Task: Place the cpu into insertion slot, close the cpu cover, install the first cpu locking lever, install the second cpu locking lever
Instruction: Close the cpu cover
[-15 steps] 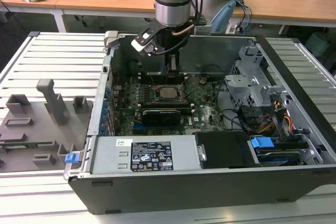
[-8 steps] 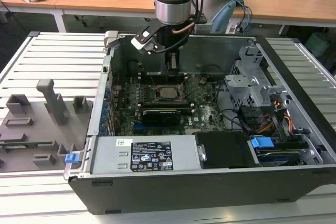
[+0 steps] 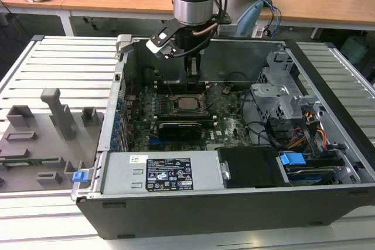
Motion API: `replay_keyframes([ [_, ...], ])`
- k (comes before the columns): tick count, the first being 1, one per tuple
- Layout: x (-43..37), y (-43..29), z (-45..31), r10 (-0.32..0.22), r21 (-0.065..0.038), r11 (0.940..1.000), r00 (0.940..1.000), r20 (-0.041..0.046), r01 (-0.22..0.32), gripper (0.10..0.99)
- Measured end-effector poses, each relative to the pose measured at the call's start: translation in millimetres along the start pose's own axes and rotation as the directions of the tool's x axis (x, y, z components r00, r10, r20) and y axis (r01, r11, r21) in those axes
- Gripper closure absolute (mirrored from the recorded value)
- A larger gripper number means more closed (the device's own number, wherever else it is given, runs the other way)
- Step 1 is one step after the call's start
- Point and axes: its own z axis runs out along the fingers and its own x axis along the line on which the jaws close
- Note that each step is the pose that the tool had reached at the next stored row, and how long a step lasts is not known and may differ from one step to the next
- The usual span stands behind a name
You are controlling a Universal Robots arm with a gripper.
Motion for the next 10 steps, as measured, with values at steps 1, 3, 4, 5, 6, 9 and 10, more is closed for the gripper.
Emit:
replay_keyframes([
  [1, 0.0, 0.0, -0.6, 0.000, 0.000, 1.0000, 1.0000, 0.0000, 0.000, 0.980],
  [3, 0.0, 0.2, -1.8, 0.001, 0.000, 1.0000, 1.0000, 0.0000, -0.001, 0.980],
  [4, 0.0, 0.3, -2.0, 0.001, 0.000, 1.0000, 1.0000, -0.0001, -0.001, 0.980],
  [5, 0.0, 0.6, -2.1, 0.001, 0.000, 1.0000, 1.0000, -0.0002, -0.001, 0.980],
  [6, 0.0, 1.0, -2.2, 0.002, 0.001, 1.0000, 1.0000, 0.0000, -0.002, 0.980],
  [9, 0.1, 6.2, -1.9, 0.002, 0.009, 1.0000, 1.0000, -0.0005, -0.002, 0.980],
  [10, 0.2, 9.0, -1.7, 0.002, 0.013, 0.9999, 1.0000, -0.0007, -0.002, 0.980],
])
